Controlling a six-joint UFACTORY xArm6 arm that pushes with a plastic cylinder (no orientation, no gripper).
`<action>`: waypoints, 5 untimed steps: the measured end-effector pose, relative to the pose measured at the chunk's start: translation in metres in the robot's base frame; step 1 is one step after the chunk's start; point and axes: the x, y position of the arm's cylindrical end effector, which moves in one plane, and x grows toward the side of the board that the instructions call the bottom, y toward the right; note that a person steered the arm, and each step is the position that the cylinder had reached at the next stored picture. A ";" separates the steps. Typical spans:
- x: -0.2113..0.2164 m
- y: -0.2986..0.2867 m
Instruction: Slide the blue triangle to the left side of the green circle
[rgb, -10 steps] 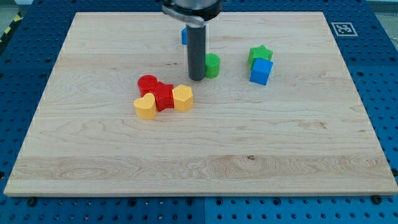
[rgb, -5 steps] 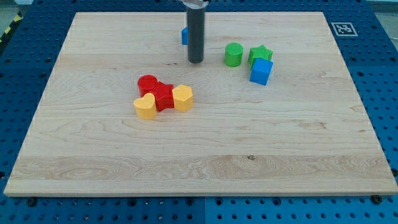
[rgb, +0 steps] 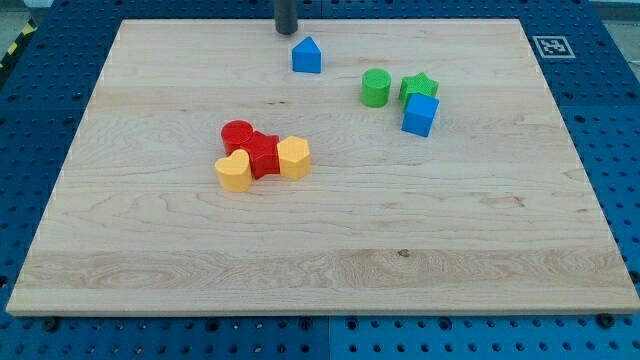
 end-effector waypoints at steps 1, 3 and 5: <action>0.025 0.013; 0.084 0.019; 0.099 0.090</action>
